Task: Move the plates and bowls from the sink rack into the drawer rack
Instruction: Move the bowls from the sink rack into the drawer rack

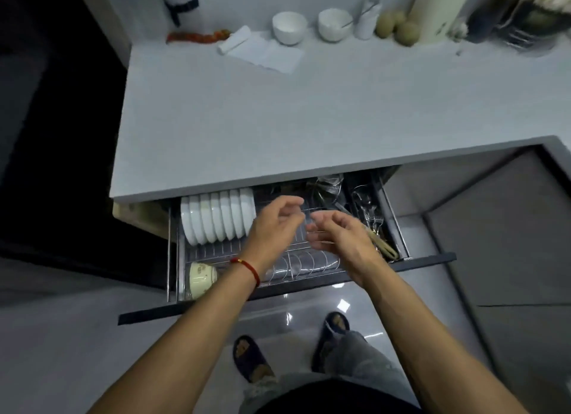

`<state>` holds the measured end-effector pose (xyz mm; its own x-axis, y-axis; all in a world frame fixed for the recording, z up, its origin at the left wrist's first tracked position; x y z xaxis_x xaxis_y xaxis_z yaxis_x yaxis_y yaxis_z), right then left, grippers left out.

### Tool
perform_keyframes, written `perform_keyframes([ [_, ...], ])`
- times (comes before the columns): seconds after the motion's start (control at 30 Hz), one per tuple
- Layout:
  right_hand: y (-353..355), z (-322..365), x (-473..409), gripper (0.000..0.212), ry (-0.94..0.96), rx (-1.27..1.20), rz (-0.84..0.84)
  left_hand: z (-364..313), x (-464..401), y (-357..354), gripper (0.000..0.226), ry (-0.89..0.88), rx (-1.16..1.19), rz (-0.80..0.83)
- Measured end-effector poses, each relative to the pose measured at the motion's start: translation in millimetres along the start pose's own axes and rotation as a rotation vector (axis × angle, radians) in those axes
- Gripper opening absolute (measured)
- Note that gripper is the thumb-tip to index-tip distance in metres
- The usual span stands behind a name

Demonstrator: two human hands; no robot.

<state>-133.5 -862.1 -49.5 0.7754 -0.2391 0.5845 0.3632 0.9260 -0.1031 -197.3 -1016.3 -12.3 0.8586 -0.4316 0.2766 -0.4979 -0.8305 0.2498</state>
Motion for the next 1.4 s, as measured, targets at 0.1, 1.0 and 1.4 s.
perform_keyframes([
  [0.1, 62.1, 13.8, 18.2, 0.019, 0.061, -0.100, -0.024, -38.0, -2.0, -56.6, 0.038, -0.041, 0.016, 0.069],
  [1.0, 719.2, 94.9, 73.5, 0.015, 0.095, -0.383, -1.175, -297.7, -218.2, -702.1, 0.036, -0.449, -0.181, 0.833],
  [1.4, 957.5, 158.1, 2.8, 0.036, -0.100, -0.081, -1.414, -355.5, -322.7, -859.9, 0.038, -0.506, -0.418, 0.867],
])
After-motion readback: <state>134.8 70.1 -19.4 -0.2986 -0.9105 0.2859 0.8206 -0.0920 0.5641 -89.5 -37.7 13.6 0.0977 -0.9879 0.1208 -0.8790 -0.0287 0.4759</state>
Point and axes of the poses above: each hand's wrist, its own x-axis away from the middle knuckle, its own y-axis out of the back of the hand, z = x × y, the point moved 1 cm from there along -x, towards the middle knuckle, and after that the axes turned 4 degrees about -y, right-handed, at the moved point
